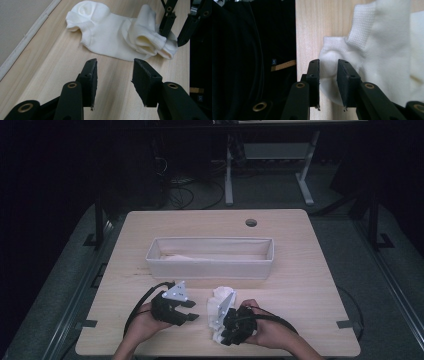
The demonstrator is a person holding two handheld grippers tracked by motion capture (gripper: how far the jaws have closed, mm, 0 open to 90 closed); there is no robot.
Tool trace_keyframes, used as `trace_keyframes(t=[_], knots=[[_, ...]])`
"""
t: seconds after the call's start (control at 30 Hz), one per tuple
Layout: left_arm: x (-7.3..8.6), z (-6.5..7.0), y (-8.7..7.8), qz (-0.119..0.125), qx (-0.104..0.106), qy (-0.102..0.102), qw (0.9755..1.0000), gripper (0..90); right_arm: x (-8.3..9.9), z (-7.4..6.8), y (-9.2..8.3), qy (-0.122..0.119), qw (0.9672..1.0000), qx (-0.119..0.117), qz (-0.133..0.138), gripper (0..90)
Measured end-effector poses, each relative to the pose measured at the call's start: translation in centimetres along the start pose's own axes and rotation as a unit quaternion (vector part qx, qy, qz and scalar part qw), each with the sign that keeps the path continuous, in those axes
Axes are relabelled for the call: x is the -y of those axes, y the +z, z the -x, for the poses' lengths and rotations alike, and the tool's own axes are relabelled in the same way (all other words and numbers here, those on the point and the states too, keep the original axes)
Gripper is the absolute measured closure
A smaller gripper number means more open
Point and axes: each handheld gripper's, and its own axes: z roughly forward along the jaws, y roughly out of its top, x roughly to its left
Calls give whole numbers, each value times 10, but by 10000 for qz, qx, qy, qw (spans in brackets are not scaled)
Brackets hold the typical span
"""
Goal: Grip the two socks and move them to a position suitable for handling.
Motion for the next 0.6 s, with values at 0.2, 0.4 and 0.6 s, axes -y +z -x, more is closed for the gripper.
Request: trace_keyframes(t=[0.2, 0.4, 0.6], knots=[[0, 0, 0, 11, -1, 24, 10000, 547, -2, -2, 2, -111, 9999, 103, -83, 753], [0, 0, 0, 21, -14, 4, 10000, 546, -3, -2, 3, -148, 9995, 247, -91, 862], [0, 0, 0, -2, -8, 16, 10000, 546, -2, 0, 3, -102, 9996, 254, -73, 898]])
